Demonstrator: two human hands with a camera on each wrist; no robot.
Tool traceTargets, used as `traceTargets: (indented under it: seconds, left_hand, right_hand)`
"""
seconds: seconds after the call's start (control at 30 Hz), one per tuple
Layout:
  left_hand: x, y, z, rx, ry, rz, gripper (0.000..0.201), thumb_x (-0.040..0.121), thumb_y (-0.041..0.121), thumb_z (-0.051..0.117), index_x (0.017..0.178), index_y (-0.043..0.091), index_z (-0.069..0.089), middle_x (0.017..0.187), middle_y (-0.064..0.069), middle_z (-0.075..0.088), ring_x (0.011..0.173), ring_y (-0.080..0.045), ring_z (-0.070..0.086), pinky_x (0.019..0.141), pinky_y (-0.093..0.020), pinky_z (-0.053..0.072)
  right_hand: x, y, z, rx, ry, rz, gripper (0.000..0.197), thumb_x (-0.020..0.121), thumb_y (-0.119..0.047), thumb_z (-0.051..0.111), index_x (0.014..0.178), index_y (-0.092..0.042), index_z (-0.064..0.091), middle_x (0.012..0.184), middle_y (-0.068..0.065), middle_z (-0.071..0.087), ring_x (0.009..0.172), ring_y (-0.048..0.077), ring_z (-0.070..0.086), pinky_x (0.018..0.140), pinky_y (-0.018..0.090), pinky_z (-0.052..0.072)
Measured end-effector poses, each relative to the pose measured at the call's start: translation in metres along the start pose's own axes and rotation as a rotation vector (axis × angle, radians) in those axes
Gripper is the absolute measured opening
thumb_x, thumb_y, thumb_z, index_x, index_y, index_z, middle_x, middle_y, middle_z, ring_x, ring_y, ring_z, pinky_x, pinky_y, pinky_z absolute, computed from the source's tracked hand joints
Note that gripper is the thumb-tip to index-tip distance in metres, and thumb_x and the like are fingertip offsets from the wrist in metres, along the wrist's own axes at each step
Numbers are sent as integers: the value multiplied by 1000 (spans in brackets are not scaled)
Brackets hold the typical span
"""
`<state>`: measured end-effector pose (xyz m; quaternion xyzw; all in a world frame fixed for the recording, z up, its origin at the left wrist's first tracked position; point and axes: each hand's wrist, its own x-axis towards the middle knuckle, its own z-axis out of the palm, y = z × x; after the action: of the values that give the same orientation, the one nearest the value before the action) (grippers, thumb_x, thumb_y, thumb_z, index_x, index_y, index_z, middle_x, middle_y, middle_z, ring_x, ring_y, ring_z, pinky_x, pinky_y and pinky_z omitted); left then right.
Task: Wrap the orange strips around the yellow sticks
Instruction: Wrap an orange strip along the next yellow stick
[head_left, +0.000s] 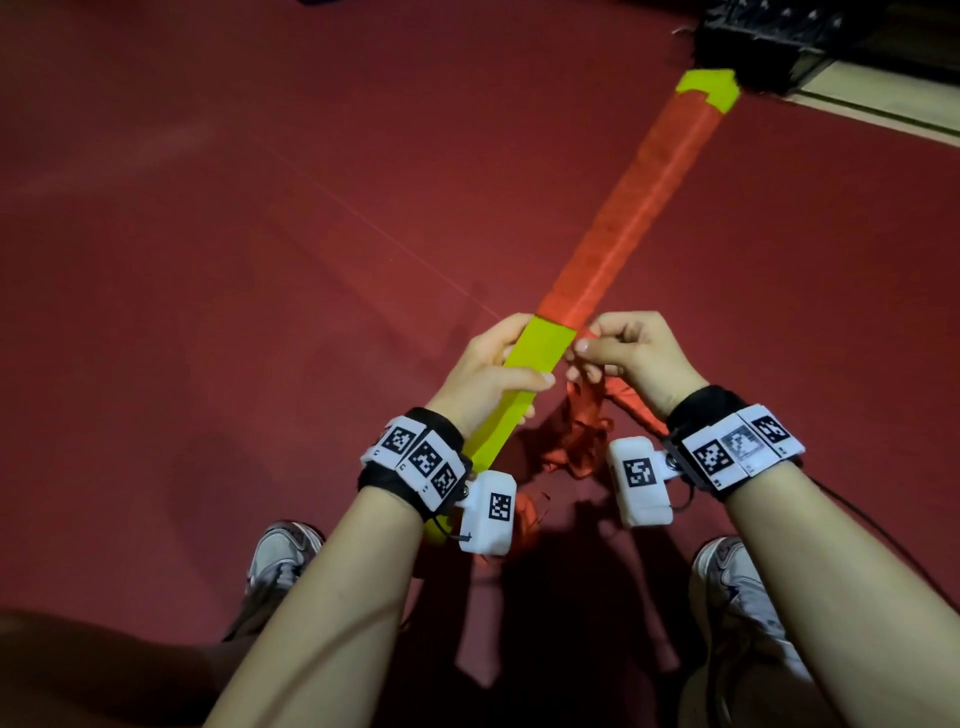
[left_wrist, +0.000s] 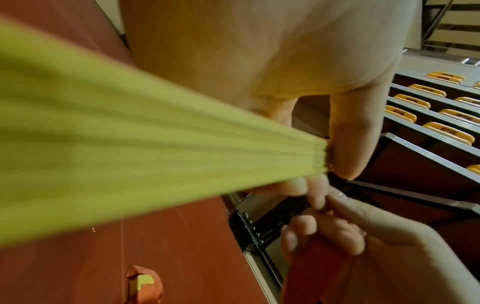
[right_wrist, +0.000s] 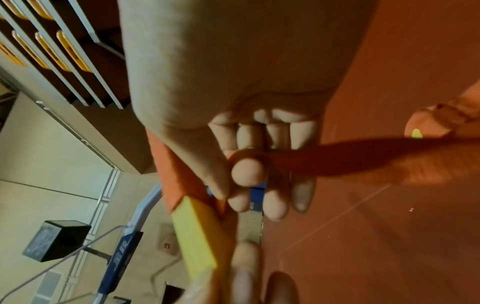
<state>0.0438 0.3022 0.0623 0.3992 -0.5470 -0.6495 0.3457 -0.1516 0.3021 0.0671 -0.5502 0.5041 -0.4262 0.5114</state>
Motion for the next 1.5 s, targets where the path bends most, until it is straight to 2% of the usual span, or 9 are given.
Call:
traceTargets:
  seconds: [0.17,0.33,0.47,0.63,0.87,1.0,1.13,1.33,1.5]
  left_hand:
    - [6,-9,2,-11,184,2,50,82,-8,75,125,9,55,81,-4,69,52,-24,59,51,-31,52]
    - [14,-17,6,193,378,81,26,82,2,80,94,11,59,72,-5,71,58,-27,72,59,-46,62]
    - [12,-21,15,563,486,148,33,80,20,76,89,21,45,70,-3,69,68,-31,70,61,-42,55]
    - [3,-18,30,980,499,168,46,90,6,54,133,19,45,98,-11,65,94,-44,63,75,-44,45]
    - [14,-27,33,712,191,96,69,87,21,68,148,19,35,122,-5,54,114,-30,58,98,-47,47]
    - [13,-27,22,119,113,-3,41,85,12,79,119,19,57,96,6,72,85,-7,69,77,-27,54]
    - [-2,-27,19,-267,-106,-293,23,94,22,68,115,15,64,83,-9,71,70,-24,69,64,-36,58]
    - [1,-32,28,-249,48,-206,9,98,14,66,104,19,69,68,-4,56,55,-18,54,58,-31,53]
    - [11,-32,27,384,309,-47,15,96,29,67,91,17,59,73,-1,69,66,-24,67,66,-34,51]
  right_hand:
    - [2,-14,1,-132,17,-56,18,92,2,65,74,3,65,59,31,58,36,13,49,44,21,39]
    - [4,-22,9,-480,111,-100,28,92,-14,66,63,-12,66,45,-2,55,38,6,42,49,23,34]
    - [-2,-28,29,-741,146,-153,37,93,-26,60,58,-12,57,52,2,61,51,14,54,60,32,37]
    - [-3,-20,44,-710,286,-58,71,72,-80,59,50,-14,46,48,4,58,54,26,61,54,38,48]
    - [1,-19,19,-536,312,14,49,91,-46,68,57,-10,65,50,-3,66,42,2,50,53,23,35]
    - [3,-17,2,-470,190,34,50,92,-43,69,70,2,69,39,-8,46,41,7,31,46,25,26]
    - [-3,-19,7,-239,55,33,52,97,-27,65,77,21,61,35,-7,40,32,5,27,37,19,22]
    - [4,-10,3,-350,125,-2,40,88,-38,75,64,-6,71,52,17,59,42,14,39,46,27,32]
    - [4,-20,8,-690,242,-64,35,89,-31,72,60,-11,70,52,-2,66,42,5,49,54,16,36]
